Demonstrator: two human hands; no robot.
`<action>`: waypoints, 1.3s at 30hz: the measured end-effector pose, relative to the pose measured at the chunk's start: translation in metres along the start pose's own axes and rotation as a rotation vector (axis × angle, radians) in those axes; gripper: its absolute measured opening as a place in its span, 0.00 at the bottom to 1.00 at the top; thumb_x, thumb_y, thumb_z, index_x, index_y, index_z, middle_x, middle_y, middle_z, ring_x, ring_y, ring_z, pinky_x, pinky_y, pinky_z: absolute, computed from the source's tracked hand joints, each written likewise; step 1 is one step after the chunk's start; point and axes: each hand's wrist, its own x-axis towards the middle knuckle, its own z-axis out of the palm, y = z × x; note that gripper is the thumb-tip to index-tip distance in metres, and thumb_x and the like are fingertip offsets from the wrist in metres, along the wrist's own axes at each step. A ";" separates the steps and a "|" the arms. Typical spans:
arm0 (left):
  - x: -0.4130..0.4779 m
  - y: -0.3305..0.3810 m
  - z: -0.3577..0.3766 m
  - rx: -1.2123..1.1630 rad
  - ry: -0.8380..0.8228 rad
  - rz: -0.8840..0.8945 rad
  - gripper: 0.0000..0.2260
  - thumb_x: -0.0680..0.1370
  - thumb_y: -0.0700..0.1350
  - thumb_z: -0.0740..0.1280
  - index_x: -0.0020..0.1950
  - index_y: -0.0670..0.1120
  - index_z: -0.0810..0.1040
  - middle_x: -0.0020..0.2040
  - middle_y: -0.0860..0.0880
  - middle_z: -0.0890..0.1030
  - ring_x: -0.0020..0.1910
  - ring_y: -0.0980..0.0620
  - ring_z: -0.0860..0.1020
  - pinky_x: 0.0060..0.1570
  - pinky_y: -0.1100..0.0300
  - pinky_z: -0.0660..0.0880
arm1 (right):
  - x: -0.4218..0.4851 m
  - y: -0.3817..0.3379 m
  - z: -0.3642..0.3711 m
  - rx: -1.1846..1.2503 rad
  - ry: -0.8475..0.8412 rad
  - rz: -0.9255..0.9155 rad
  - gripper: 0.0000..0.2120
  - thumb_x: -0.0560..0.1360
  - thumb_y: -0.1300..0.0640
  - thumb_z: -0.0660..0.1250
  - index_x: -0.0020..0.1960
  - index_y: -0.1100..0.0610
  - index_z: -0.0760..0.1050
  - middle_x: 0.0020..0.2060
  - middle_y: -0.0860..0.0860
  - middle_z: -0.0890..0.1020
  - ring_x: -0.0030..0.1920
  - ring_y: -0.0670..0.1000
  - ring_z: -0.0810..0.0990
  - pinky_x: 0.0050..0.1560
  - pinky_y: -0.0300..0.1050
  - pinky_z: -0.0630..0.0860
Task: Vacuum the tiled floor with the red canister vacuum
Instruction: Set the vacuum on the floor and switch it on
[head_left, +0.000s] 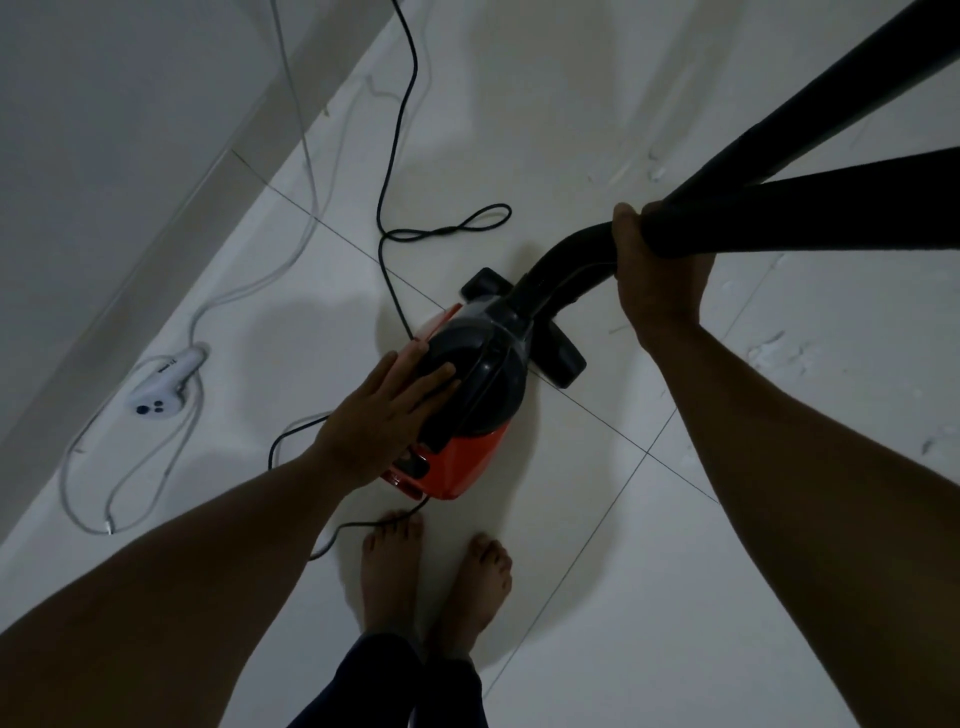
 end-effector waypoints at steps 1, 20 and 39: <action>0.000 0.001 -0.001 -0.006 -0.002 -0.008 0.47 0.68 0.51 0.78 0.81 0.45 0.58 0.81 0.42 0.58 0.79 0.33 0.55 0.75 0.36 0.58 | -0.001 -0.002 0.000 -0.031 -0.022 -0.012 0.23 0.73 0.45 0.74 0.57 0.62 0.78 0.51 0.48 0.83 0.54 0.42 0.82 0.62 0.42 0.78; 0.035 0.017 -0.084 -0.248 -0.248 -0.179 0.34 0.77 0.49 0.70 0.80 0.51 0.61 0.78 0.49 0.65 0.79 0.45 0.59 0.77 0.38 0.53 | -0.002 -0.044 -0.068 -0.206 -0.468 0.137 0.15 0.81 0.68 0.61 0.42 0.50 0.68 0.40 0.45 0.70 0.33 0.32 0.77 0.38 0.26 0.74; 0.083 0.148 -0.361 -0.765 0.169 -0.143 0.23 0.76 0.49 0.71 0.70 0.44 0.73 0.60 0.47 0.80 0.56 0.50 0.80 0.60 0.53 0.78 | -0.103 -0.242 -0.188 0.060 -0.264 0.024 0.13 0.78 0.60 0.71 0.62 0.53 0.76 0.53 0.39 0.81 0.49 0.38 0.81 0.54 0.44 0.77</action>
